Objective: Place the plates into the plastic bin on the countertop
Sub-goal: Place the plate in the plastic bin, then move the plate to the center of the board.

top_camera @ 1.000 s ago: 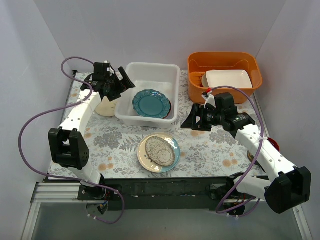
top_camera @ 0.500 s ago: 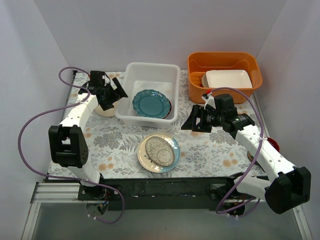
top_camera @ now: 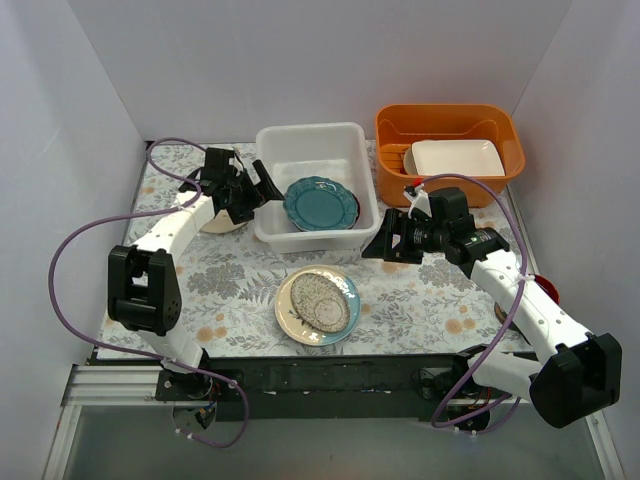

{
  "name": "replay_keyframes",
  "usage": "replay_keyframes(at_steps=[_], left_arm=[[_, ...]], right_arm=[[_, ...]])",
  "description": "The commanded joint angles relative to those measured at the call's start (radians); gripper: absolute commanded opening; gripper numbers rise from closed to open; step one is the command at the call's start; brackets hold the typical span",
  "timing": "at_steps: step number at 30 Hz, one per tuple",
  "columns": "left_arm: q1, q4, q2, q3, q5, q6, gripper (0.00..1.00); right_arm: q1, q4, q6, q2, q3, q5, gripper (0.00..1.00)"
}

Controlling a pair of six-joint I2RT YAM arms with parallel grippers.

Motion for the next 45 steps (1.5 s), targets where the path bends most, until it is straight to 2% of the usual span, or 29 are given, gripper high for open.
replay_keyframes(at_steps=[1, 5, 8, 21, 34, 45], left_arm=[[0.001, -0.039, -0.002, 0.049, -0.112, -0.020, 0.98], [0.030, -0.122, 0.014, 0.089, -0.203, 0.002, 0.98], [0.071, -0.129, 0.001, 0.083, -0.197, 0.005, 0.98], [0.139, -0.079, -0.055, 0.037, -0.095, 0.041, 0.98], [0.350, -0.051, -0.065, -0.046, 0.052, 0.081, 0.98], [0.468, -0.045, -0.065, -0.104, 0.101, 0.101, 0.98]], right_arm=[[-0.005, 0.033, 0.001, -0.029, -0.013, -0.013, 0.84], [-0.006, 0.029, -0.002, -0.036, -0.013, -0.005, 0.84], [-0.008, 0.035, -0.001, -0.034, -0.017, -0.010, 0.84], [-0.005, 0.043, 0.005, -0.028, -0.019, -0.015, 0.84], [-0.003, 0.020, -0.007, 0.069, 0.104, -0.015, 0.84], [0.049, 0.024, 0.002, 0.168, 0.223, -0.013, 0.83]])
